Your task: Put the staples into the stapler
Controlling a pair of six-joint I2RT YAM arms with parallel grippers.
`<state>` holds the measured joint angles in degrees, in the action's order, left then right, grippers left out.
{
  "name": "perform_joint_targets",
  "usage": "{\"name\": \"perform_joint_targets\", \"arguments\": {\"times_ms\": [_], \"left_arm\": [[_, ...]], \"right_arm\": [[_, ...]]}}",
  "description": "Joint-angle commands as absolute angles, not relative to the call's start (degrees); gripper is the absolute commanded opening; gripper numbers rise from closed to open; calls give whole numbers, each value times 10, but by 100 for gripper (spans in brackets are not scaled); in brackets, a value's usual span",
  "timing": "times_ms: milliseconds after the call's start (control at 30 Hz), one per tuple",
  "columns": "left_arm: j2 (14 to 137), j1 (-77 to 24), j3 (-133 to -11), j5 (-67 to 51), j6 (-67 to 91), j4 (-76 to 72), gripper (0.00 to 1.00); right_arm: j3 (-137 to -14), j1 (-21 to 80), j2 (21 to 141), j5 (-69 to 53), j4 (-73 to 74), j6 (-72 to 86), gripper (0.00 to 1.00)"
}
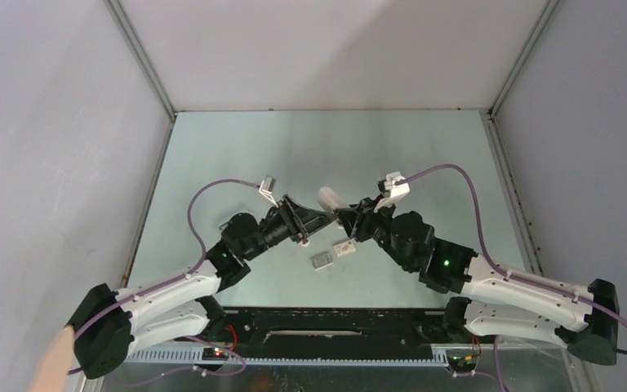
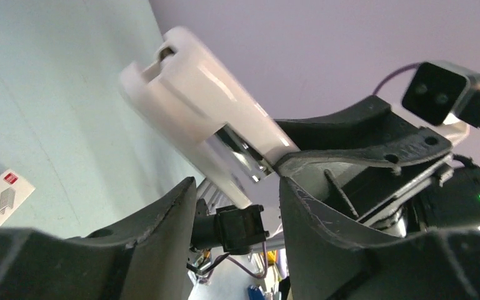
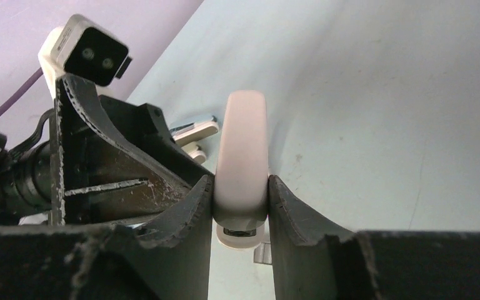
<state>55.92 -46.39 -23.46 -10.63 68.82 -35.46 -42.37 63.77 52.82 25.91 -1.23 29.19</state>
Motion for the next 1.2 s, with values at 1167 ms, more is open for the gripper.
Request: {"name": "perform_joint_targets", "arguments": {"times_ms": [1167], "left_arm": [[602,-471,-273,-23,683,-290,24]], "right_arm": [[-432,718,599,341,-150,175,0]]}}
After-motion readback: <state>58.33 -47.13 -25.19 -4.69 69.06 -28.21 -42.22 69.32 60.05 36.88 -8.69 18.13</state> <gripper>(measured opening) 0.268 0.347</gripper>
